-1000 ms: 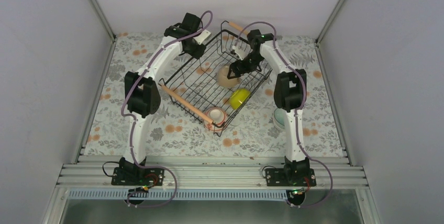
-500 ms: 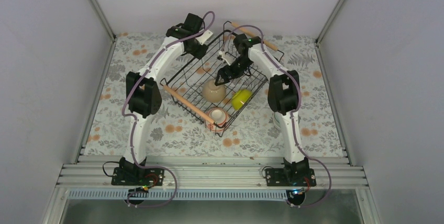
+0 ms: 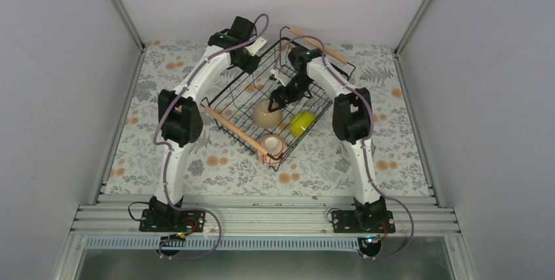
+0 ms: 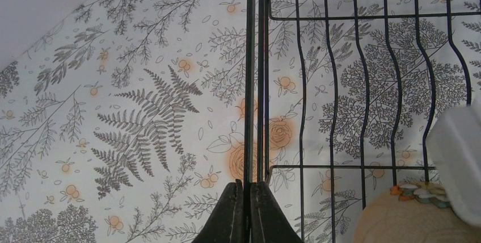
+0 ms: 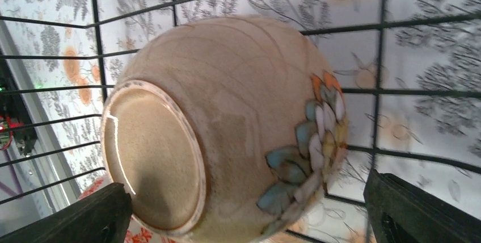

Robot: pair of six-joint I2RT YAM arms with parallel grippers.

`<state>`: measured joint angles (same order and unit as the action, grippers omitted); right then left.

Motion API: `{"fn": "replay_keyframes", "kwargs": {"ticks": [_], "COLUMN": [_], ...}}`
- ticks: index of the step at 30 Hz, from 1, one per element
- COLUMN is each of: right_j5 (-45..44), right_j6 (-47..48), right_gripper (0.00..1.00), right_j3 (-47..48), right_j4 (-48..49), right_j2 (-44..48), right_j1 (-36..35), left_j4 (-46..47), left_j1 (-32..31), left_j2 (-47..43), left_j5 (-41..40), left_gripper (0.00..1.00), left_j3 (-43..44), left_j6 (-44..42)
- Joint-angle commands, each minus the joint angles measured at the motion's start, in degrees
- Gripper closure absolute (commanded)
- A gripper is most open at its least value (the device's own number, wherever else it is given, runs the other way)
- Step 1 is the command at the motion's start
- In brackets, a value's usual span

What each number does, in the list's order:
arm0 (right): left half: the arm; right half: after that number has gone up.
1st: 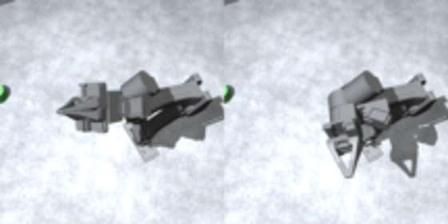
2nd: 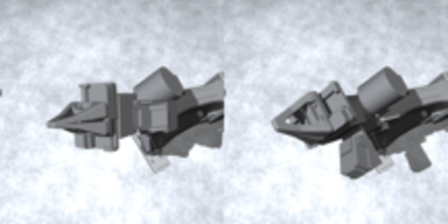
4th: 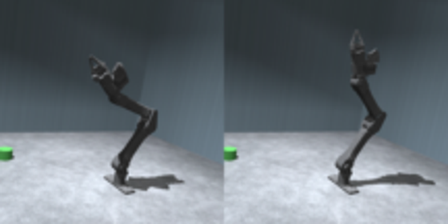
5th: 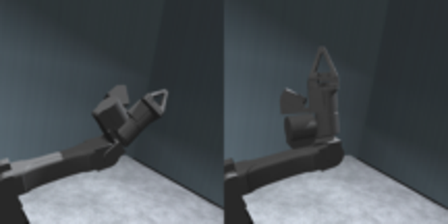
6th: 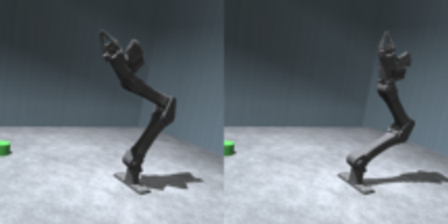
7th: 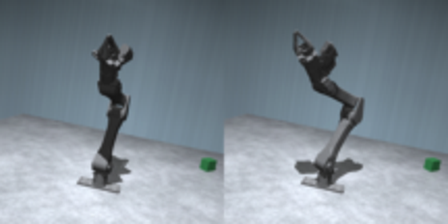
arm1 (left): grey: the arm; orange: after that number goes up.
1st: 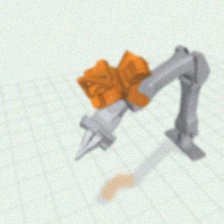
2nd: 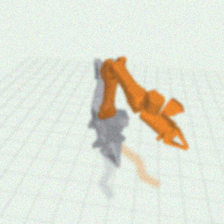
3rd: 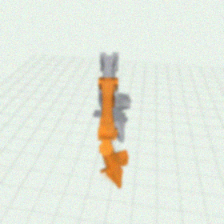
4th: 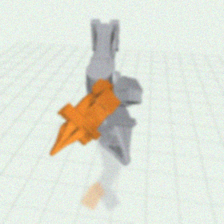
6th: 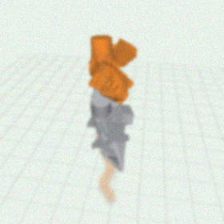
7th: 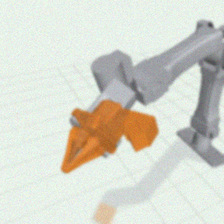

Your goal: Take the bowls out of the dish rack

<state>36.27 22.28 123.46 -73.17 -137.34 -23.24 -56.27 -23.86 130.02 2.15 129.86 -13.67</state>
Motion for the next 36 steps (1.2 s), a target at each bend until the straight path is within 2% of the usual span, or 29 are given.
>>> {"fn": "replay_keyframes", "kwargs": {"ticks": [1, 19, 36], "right_j5": [-1.35, -0.42, 9.66], "right_j6": [0.83, 1.57, 0.66], "right_gripper": [0.0, 0.0, 0.0], "right_j3": [-0.42, -2.08, -8.67], "right_j4": [-0.48, -0.49, -0.49], "right_j2": [-1.78, -6.46, 1.98], "right_j1": [-2.21, -4.28, -7.92], "left_j4": [1.78, 1.62, 0.82], "left_j1": [-0.88, -2.19, -2.25], "left_j2": [0.32, 0.74, 1.82], "left_j5": [-0.02, -0.86, -2.2], "left_gripper": [0.98, 0.98, 0.98], "left_j3": [2.24, 2.82, 4.79], "left_j6": [0.22, -0.28, -0.45]}}
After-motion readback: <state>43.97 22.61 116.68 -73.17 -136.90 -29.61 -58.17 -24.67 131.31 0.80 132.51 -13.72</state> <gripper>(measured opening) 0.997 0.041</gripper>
